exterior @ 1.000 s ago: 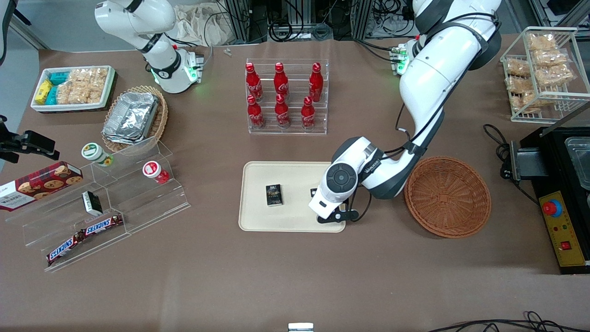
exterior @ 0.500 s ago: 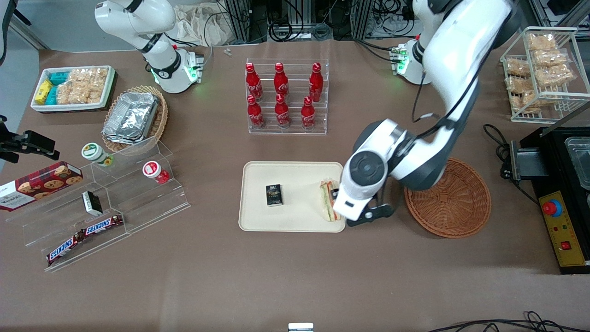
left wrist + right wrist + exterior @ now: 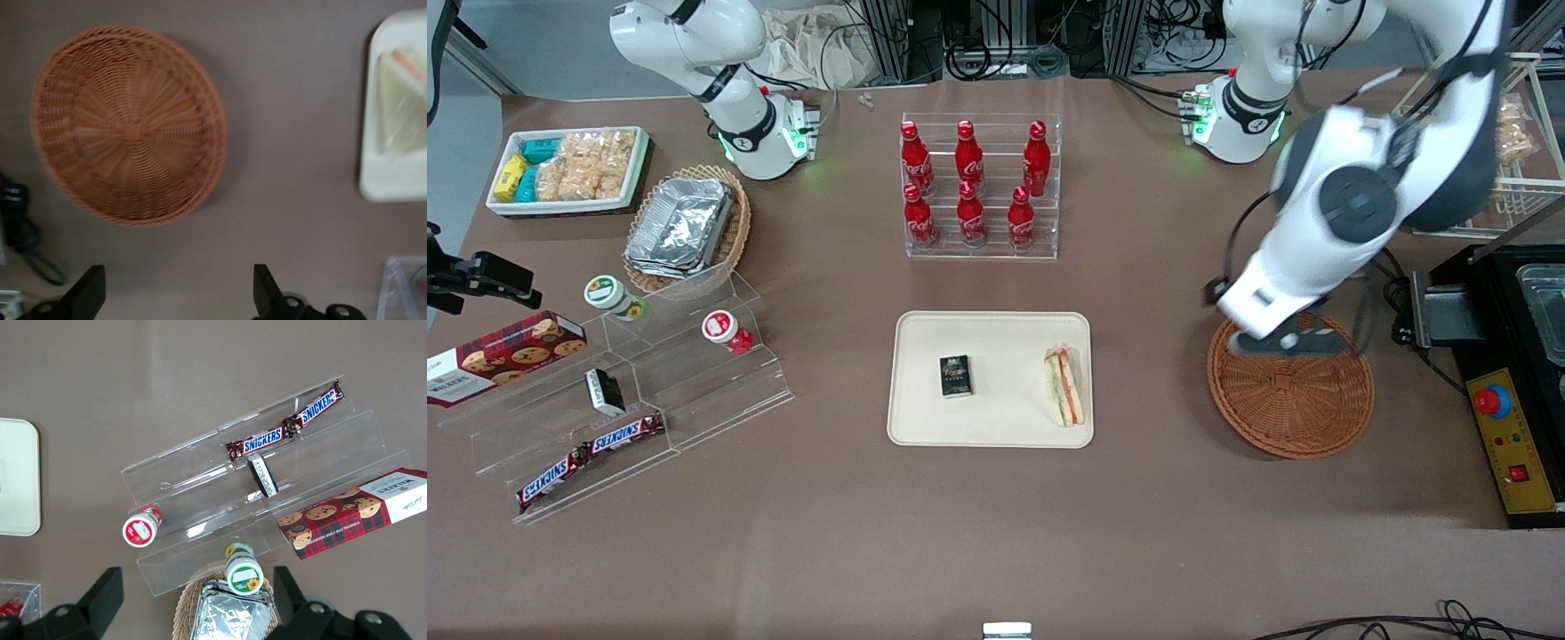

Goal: Place sandwich from basket to tray

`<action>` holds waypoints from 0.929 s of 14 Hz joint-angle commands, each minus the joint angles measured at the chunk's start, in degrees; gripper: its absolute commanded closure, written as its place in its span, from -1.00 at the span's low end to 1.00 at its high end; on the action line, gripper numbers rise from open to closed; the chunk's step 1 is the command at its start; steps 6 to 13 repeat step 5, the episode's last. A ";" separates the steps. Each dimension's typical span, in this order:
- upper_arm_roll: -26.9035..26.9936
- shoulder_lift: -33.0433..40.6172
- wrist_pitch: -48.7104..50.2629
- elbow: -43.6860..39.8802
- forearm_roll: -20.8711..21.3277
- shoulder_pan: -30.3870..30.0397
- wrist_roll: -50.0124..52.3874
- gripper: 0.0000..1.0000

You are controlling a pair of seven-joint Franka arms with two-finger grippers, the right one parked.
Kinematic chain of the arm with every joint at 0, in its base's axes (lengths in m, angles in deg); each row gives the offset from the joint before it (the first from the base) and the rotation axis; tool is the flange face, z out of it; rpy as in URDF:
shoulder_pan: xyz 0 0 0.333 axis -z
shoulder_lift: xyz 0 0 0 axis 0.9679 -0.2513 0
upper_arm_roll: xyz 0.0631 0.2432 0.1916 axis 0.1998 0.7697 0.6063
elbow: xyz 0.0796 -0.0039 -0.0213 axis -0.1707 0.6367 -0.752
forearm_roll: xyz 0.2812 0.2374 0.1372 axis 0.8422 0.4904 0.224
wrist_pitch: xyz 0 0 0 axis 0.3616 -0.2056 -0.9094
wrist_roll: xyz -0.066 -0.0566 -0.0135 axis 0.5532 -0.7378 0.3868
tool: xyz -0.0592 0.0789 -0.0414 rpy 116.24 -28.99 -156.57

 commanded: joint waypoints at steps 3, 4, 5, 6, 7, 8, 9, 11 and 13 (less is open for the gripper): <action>6.12 -2.36 11.04 -9.57 0.02 0.28 -22.40 -1.00; 6.13 -4.82 13.86 -13.53 0.12 0.28 -24.69 -1.00; 6.13 -6.93 15.63 -16.88 0.03 0.28 -24.37 -1.00; 6.13 -6.93 15.63 -16.88 0.03 0.28 -24.37 -1.00; 6.13 -6.93 15.63 -16.88 0.03 0.28 -24.37 -1.00; 6.13 -6.93 15.63 -16.88 0.03 0.28 -24.37 -1.00; 6.13 -6.93 15.63 -16.88 0.03 0.28 -24.37 -1.00; 6.13 -6.93 15.63 -16.88 0.03 0.28 -24.37 -1.00; 6.13 -6.93 15.63 -16.88 0.03 0.28 -24.37 -1.00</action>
